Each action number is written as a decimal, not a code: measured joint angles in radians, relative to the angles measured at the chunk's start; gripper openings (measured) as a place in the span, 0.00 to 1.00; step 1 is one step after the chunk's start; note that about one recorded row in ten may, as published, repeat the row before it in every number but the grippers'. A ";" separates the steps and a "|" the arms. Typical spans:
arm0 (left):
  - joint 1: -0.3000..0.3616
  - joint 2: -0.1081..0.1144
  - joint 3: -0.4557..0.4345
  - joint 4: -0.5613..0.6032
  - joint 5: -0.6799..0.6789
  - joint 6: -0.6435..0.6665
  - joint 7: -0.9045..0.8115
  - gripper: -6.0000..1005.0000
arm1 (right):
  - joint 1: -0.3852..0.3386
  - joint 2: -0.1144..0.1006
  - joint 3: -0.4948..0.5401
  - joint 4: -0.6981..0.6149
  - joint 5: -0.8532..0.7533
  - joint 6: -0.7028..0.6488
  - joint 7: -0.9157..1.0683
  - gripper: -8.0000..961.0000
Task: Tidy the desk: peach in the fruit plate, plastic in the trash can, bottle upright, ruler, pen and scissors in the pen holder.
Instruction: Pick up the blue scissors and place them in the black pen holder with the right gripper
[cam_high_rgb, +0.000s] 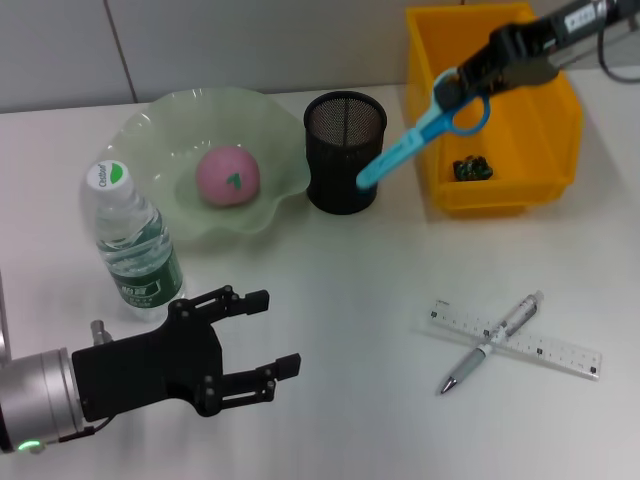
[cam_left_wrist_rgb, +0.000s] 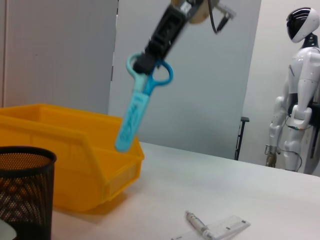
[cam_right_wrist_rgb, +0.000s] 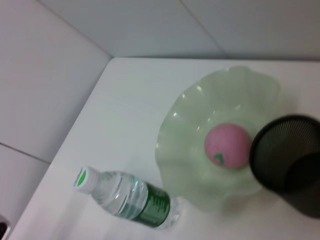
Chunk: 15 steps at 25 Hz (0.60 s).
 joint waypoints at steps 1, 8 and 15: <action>0.001 0.000 0.000 -0.001 0.000 0.002 0.001 0.81 | 0.009 -0.004 0.000 -0.011 -0.012 0.000 0.007 0.09; 0.000 -0.004 -0.002 -0.023 -0.001 0.038 0.015 0.81 | 0.093 -0.016 0.000 -0.051 -0.138 0.052 0.047 0.09; -0.007 -0.005 -0.002 -0.038 -0.022 0.048 0.012 0.81 | 0.160 0.010 -0.053 -0.030 -0.215 0.166 0.048 0.09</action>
